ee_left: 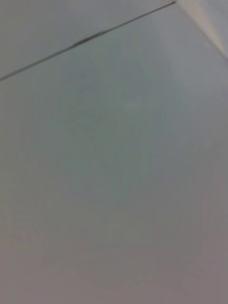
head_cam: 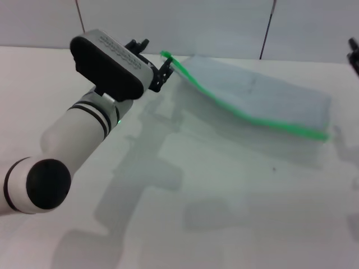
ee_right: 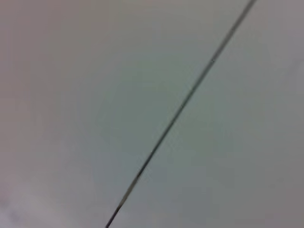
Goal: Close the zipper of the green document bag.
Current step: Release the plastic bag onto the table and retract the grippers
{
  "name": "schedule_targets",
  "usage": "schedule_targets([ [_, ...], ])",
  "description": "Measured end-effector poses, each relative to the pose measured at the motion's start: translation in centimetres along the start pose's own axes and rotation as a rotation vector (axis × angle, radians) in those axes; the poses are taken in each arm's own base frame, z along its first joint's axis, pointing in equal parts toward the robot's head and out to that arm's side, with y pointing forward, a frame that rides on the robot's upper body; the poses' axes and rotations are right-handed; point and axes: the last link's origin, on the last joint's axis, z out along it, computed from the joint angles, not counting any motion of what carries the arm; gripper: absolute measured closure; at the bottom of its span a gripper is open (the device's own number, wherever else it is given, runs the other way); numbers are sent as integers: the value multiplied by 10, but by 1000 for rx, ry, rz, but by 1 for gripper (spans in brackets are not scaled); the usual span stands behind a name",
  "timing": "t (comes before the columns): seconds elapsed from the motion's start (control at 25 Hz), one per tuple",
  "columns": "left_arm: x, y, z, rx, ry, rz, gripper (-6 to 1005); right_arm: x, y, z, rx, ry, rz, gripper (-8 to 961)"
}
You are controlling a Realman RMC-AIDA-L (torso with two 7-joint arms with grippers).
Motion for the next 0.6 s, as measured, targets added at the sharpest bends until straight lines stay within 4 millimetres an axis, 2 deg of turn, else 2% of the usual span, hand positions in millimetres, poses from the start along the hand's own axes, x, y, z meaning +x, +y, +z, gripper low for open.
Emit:
schedule_targets([
  [0.12, 6, -2, -4, 22, 23, -57, 411, -1, -6, -3, 56, -46, 98, 384],
  [0.4, 17, -12, -17, 112, 100, -105, 260, -3, 3, 3, 70, -84, 196, 385],
  [0.6, 19, -20, -22, 175, 133, -133, 261, -8, 15, 8, 64, -123, 241, 386],
])
